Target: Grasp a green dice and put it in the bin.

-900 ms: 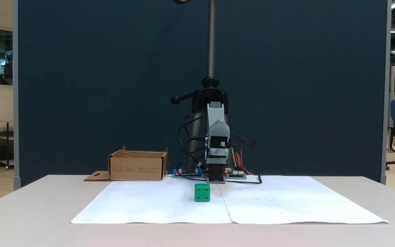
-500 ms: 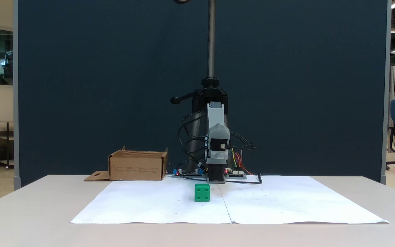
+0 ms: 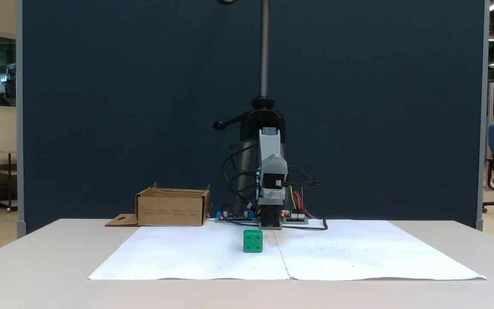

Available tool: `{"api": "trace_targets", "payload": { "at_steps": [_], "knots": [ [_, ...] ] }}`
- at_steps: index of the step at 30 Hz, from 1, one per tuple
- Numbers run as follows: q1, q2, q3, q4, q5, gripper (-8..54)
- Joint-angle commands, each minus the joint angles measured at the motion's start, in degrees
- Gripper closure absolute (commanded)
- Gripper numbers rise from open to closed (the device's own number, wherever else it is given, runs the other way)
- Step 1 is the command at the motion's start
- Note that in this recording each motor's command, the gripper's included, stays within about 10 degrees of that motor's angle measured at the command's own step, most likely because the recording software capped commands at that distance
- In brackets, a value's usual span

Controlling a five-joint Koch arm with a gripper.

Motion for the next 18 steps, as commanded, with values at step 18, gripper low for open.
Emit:
{"api": "trace_targets", "payload": {
  "at_steps": [18],
  "knots": [
    [2.11, 6.33, 4.13, -2.37, -4.92, 2.7]
  ]
}}
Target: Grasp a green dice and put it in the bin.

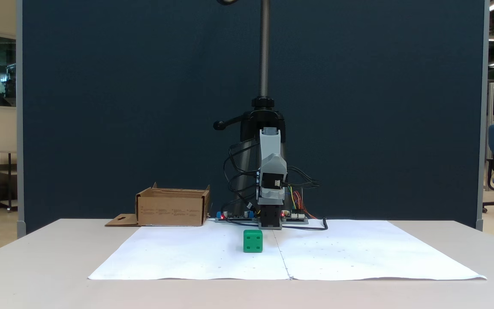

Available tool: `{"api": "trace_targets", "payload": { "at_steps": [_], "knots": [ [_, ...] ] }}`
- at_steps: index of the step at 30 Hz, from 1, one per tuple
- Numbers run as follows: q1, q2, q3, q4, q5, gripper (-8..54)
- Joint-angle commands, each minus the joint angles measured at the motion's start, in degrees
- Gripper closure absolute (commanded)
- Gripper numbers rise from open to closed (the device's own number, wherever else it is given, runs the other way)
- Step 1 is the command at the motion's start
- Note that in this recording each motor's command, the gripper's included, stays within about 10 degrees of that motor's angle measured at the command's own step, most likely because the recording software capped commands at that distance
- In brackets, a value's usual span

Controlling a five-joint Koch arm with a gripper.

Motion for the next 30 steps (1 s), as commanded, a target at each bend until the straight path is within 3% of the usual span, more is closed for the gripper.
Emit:
{"api": "trace_targets", "payload": {
  "at_steps": [1, 11, 30],
  "knots": [
    [1.23, 6.5, 4.13, -2.55, -3.08, 3.3],
    [4.22, 6.68, -1.32, 1.23, -3.52, 6.6],
    [6.77, 6.68, -33.22, 69.33, -3.52, 6.3]
  ]
}}
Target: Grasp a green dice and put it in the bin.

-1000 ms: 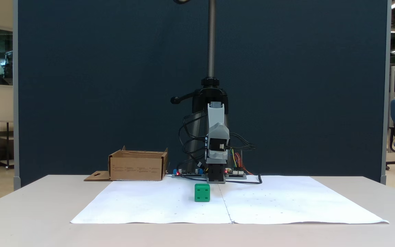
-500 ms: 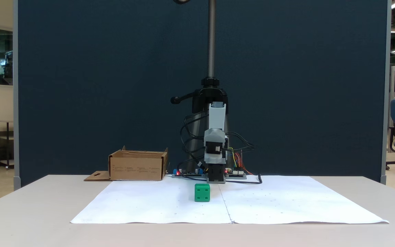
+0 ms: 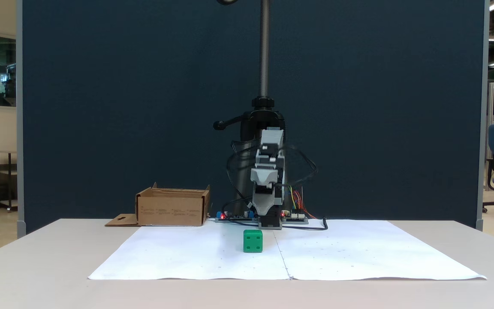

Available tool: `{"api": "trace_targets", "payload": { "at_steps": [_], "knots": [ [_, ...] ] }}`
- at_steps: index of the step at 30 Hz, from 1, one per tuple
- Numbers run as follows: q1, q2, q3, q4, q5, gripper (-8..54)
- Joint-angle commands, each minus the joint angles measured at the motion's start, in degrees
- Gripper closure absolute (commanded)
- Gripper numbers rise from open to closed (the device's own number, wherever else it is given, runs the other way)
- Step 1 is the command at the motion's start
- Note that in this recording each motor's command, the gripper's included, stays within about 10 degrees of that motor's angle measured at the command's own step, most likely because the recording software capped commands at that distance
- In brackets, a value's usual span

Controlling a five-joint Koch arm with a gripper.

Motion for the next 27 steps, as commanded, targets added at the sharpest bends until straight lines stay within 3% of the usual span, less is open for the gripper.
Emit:
{"api": "trace_targets", "payload": {
  "at_steps": [1, 9, 14, 27],
  "knots": [
    [-0.09, 6.68, -5.71, 9.3, -3.52, 6.2],
    [-2.02, 6.15, -17.23, 34.52, -3.52, 6.3],
    [-3.52, -1.05, -23.38, 49.55, -3.52, 6.3],
    [0.0, -23.29, -36.74, 51.15, -6.68, 6.3]
  ]
}}
